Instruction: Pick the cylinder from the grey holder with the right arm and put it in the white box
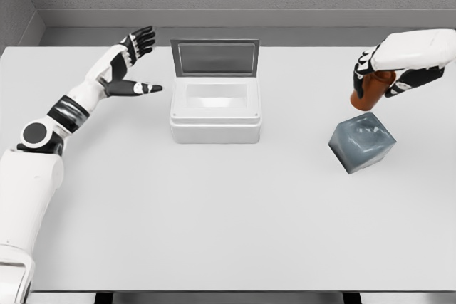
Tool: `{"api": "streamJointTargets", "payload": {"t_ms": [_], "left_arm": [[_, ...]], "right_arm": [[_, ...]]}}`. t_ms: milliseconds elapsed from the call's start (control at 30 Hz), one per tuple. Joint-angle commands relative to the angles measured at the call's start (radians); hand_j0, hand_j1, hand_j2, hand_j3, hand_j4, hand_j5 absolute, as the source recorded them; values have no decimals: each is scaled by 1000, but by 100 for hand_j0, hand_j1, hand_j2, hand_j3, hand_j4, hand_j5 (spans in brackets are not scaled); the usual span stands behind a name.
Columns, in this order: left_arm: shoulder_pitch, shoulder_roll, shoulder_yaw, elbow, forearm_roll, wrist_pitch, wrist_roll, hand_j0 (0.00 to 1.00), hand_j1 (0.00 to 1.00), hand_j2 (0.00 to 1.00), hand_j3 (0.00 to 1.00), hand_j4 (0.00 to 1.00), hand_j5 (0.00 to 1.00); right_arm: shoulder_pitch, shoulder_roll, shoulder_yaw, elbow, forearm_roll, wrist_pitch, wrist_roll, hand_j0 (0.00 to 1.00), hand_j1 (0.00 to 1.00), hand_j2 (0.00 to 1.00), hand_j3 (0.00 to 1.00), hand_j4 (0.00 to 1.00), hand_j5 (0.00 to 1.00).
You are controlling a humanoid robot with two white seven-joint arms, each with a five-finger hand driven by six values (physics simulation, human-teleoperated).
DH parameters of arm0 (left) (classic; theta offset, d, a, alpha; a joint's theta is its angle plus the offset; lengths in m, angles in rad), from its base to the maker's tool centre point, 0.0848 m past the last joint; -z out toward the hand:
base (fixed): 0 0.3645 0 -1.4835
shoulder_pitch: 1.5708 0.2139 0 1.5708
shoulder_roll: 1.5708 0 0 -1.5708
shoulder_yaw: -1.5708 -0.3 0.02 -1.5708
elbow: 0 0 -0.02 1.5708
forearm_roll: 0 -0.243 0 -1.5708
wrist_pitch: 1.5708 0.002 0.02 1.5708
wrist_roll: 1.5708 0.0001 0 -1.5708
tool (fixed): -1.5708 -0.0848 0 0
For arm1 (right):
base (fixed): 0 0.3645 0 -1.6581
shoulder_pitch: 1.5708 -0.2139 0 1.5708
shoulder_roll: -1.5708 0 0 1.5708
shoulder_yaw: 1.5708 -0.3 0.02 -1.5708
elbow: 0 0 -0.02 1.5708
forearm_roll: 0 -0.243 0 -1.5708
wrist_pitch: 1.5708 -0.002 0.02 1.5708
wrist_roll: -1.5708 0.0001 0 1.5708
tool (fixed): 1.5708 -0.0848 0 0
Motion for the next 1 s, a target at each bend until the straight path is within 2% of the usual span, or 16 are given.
{"api": "streamJointTargets", "payload": {"t_ms": [0, 433, 567, 967], "left_arm": [[3, 20, 20, -57, 10, 1, 0, 100, 100, 100, 100, 100, 100], [11, 43, 33, -48, 4, 5, 0, 100, 100, 100, 100, 100, 100], [11, 81, 30, -28, 4, 5, 0, 100, 100, 100, 100, 100, 100], [17, 81, 30, -29, 4, 5, 0, 100, 100, 100, 100, 100, 100]], "right_arm": [[-2, 26, -1, 2, -5, 2, 4, 46, 46, 46, 46, 46, 46], [-46, 132, -1, 8, -4, 2, 26, 45, 45, 45, 45, 45, 45], [-49, 172, -1, 38, -4, 2, 29, 44, 44, 44, 44, 44, 44], [-61, 296, 0, 120, -1, 2, 47, 43, 43, 43, 43, 43, 43]]}}
